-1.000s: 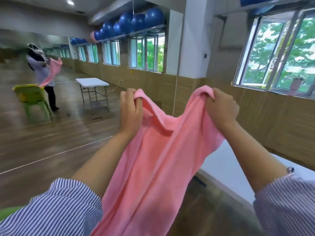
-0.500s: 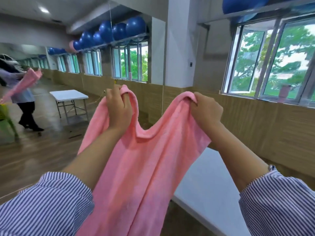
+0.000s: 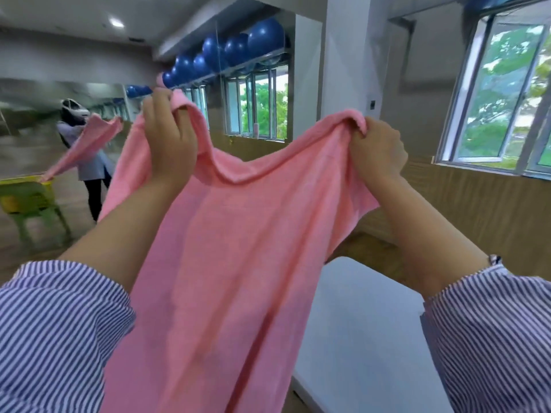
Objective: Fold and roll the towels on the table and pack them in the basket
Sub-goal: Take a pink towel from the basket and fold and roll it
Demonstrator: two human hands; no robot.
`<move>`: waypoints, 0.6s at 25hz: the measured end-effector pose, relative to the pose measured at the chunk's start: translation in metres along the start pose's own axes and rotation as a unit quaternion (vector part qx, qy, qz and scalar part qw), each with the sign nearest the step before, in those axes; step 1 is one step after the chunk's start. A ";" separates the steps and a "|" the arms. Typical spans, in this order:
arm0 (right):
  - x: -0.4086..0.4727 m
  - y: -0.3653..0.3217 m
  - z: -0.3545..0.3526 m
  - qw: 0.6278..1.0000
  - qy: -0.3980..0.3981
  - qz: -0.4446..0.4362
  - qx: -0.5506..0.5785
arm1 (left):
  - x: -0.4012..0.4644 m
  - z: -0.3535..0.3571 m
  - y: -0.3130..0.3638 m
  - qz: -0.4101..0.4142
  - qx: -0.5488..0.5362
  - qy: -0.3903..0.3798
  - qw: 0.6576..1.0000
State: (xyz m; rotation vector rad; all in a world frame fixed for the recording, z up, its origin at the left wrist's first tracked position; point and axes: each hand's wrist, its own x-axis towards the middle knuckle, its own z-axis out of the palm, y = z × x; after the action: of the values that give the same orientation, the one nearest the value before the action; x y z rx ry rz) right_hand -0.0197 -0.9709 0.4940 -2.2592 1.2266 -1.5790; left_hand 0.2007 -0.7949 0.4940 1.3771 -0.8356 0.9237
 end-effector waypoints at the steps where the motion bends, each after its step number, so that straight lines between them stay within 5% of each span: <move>1: 0.016 0.005 0.007 1.000 -0.004 -0.002 0.005 | 0.003 0.017 -0.002 0.013 -0.005 -0.002 1.000; 15: 0.087 0.086 0.205 0.983 -0.160 -0.077 -0.043 | -0.042 0.171 -0.131 -0.025 0.028 -0.071 0.997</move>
State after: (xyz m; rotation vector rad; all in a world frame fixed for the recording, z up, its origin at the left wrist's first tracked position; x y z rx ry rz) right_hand 0.1152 -1.1538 0.4218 -2.5909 1.0747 -1.1577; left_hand 0.3085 -0.9644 0.4060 1.5192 -0.8839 0.8233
